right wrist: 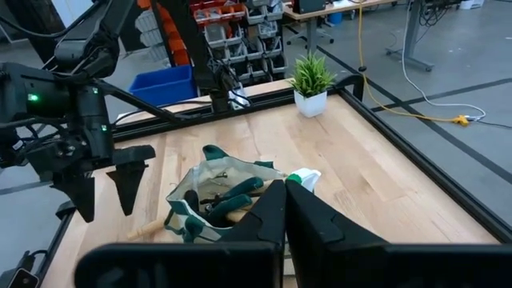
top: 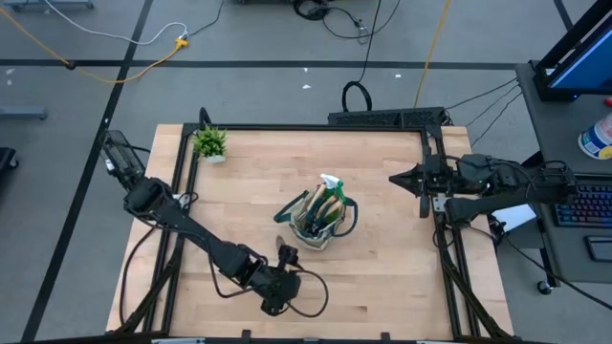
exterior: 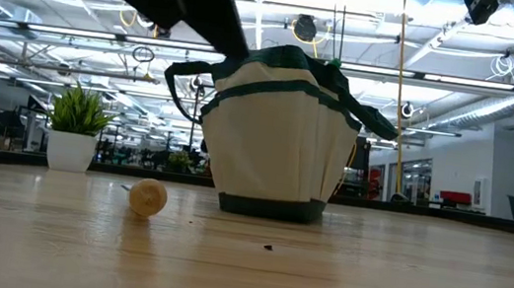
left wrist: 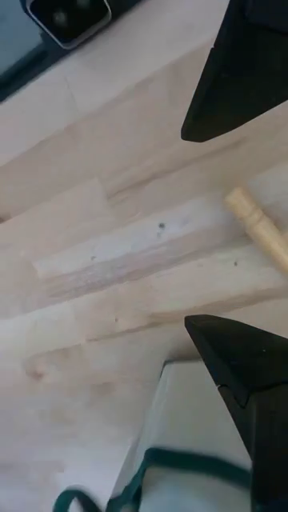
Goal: Pick & Place Garden tools in Gardening bag
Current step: Put the brown trowel into the gardening bag
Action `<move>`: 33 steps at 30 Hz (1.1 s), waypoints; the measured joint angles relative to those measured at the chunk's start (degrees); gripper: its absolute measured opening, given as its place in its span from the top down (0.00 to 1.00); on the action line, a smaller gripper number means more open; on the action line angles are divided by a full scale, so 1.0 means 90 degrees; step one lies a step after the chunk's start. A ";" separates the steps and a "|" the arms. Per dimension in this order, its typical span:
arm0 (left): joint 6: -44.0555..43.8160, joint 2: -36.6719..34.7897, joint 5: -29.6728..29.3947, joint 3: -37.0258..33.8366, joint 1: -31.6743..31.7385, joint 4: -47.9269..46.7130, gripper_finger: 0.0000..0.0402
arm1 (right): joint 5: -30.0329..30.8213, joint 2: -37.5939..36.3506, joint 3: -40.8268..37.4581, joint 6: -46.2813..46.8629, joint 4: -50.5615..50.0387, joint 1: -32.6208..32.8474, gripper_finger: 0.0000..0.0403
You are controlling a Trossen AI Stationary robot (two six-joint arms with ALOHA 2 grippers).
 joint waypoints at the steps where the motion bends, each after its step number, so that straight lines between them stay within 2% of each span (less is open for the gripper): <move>1: 0.0100 0.0000 -0.0103 0.0000 -0.0021 0.0006 0.06 | 0.0002 0.0000 0.0000 -0.0001 0.0000 0.0000 1.00; 5: 0.0187 0.0000 -0.0477 0.0000 -0.0124 0.0005 0.06 | 0.0005 0.0000 0.0000 0.0094 0.0001 0.0000 1.00; 16: 0.0143 0.0000 -0.0469 -0.0002 -0.0328 0.0117 0.06 | 0.0007 0.0000 0.0002 0.0108 0.0001 0.0000 1.00; 20: 0.0156 0.0000 -0.0150 -0.0005 -0.0330 0.0095 0.06 | 0.0010 0.0000 0.0002 0.0098 0.0001 0.0000 1.00; 28: 0.1389 0.0000 0.0043 -0.0006 -0.0276 -0.0574 0.06 | 0.0010 0.0000 0.0002 0.0113 0.0001 0.0000 1.00; 33: 0.2192 0.0000 0.0169 -0.0163 -0.0115 -0.0584 0.06 | 0.0010 0.0000 0.0002 0.0112 0.0001 0.0000 1.00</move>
